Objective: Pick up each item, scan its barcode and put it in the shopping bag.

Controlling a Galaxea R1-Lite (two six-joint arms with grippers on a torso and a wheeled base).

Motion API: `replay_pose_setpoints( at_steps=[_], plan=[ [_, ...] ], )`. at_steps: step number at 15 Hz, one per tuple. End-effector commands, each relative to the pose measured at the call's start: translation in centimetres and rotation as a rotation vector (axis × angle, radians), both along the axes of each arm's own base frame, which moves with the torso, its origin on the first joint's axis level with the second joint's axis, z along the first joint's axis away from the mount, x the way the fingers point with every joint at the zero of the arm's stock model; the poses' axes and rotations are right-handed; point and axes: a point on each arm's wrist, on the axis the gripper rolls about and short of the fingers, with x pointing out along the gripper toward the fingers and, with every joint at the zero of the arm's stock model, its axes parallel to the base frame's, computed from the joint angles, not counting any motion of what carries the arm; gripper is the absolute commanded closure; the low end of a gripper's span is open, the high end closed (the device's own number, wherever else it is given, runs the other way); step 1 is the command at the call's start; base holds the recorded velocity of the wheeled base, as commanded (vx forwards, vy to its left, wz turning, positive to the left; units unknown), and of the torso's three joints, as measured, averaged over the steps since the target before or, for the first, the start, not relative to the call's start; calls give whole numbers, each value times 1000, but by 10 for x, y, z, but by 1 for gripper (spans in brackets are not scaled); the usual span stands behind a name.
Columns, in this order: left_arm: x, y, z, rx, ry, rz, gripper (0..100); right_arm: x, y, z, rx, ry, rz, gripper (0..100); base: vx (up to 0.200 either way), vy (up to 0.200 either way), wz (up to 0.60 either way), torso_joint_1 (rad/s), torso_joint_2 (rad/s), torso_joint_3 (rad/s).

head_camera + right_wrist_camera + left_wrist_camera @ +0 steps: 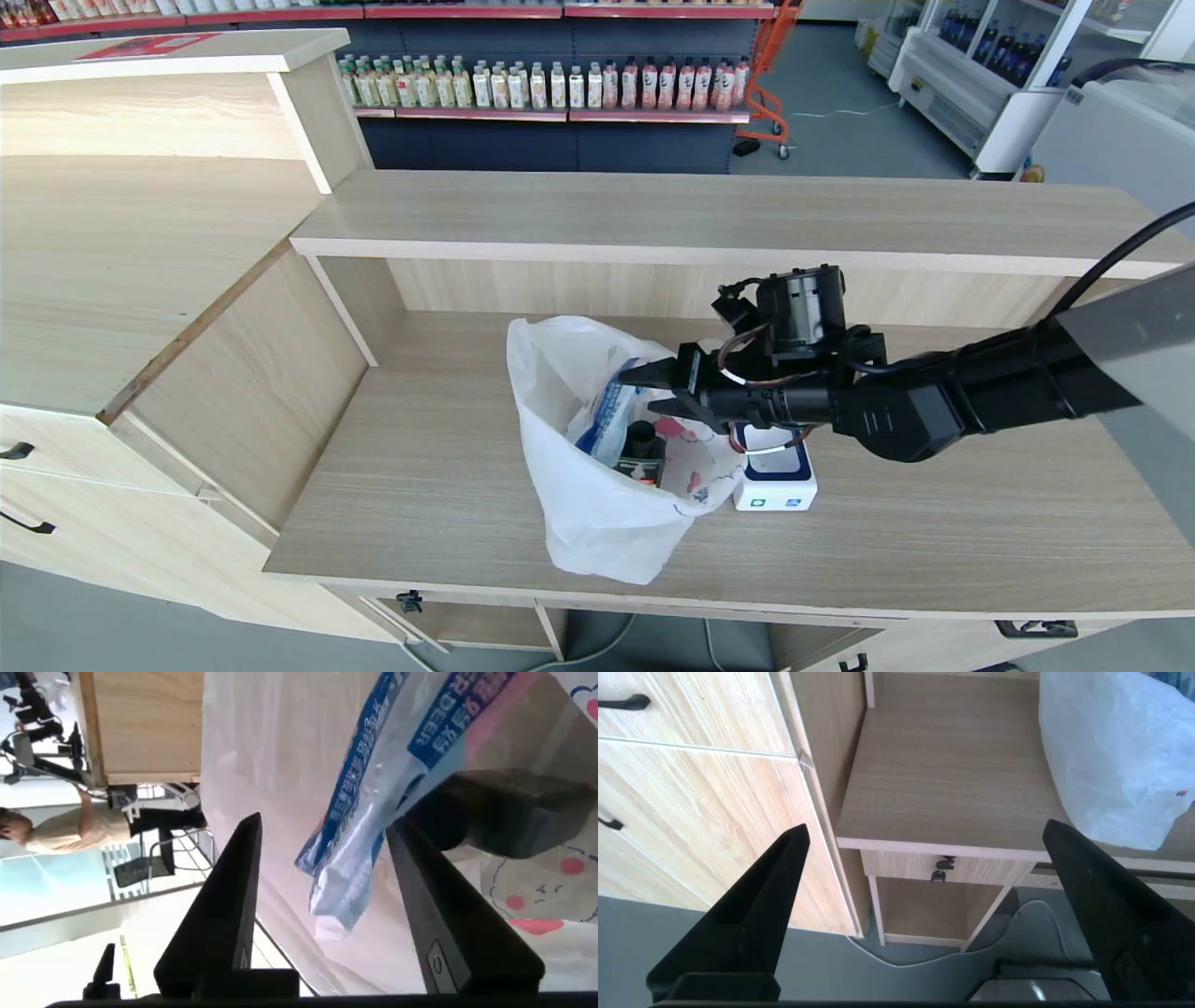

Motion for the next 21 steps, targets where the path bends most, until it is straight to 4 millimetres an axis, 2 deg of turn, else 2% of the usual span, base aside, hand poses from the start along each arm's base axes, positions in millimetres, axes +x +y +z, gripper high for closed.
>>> replay_pose_setpoints(
  at_steps=[1,4,7,8,10,13,14,15,17,19,21],
  plan=[
    [0,0,0,0,0,0,0,1,2,2,7,-14,4,0,0,0,0,0,0,0],
    [0,0,0,0,0,0,0,0,1,7,20,-37,2,0,0,0,0,0,0,0],
    [0,0,0,0,0,0,0,-9,-9,32,48,-86,-9,0,0,0,0,0,0,0],
    [0,0,0,0,0,0,0,-18,-24,52,67,-124,-32,0,0,0,0,0,0,0],
    [0,0,0,0,0,0,0,-40,-50,77,81,-182,-60,0,0,0,0,0,0,0],
    [0,0,0,0,0,0,0,-78,-93,101,-12,-376,-92,0,0,0,0,0,0,0],
    [0,0,0,0,0,0,0,-99,-112,106,-63,-452,-114,0,0,0,0,0,0,0],
    [0,0,0,0,0,0,0,-109,-121,107,-87,-476,-130,0,0,0,0,0,0,0],
    [0,0,0,0,0,0,0,-172,-165,82,-369,-558,-240,0,0,0,0,0,0,0],
    [0,0,0,0,0,0,0,-239,-185,48,-515,-517,-412,0,0,0,0,0,0,0],
    [0,0,0,0,0,0,0,-304,-201,-4,-617,-472,-552,0,0,0,0,0,0,0]
  ],
)
